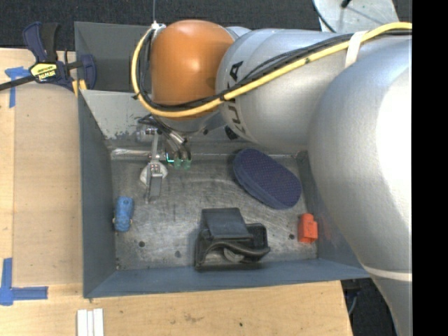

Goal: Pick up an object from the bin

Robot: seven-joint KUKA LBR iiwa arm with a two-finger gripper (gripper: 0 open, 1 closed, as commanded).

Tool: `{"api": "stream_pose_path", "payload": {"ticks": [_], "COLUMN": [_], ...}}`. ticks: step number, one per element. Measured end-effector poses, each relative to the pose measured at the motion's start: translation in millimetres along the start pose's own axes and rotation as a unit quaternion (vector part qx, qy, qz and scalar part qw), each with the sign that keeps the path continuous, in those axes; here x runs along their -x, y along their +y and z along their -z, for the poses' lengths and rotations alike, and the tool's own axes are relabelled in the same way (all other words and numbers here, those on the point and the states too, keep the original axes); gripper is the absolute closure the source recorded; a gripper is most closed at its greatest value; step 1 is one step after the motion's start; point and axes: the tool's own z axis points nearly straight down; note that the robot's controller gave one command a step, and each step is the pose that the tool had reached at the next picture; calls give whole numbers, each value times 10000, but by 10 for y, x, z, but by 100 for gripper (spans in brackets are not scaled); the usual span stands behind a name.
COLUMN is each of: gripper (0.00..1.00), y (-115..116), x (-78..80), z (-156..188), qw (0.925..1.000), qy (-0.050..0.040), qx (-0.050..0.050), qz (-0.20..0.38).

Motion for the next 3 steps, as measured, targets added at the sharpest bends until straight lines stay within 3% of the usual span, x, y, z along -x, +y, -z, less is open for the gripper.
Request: {"api": "stream_pose_path", "payload": {"ticks": [1,2,3], "gripper": [0,0,100], "y": [-847,-291,-290], "x": [100,255,282], "z": [-933,-932,-895], "qw": [9975,9906,9908], "qy": [-38,-73,-127], "qx": [7,11,30], "qz": [700,1366,1348]}}
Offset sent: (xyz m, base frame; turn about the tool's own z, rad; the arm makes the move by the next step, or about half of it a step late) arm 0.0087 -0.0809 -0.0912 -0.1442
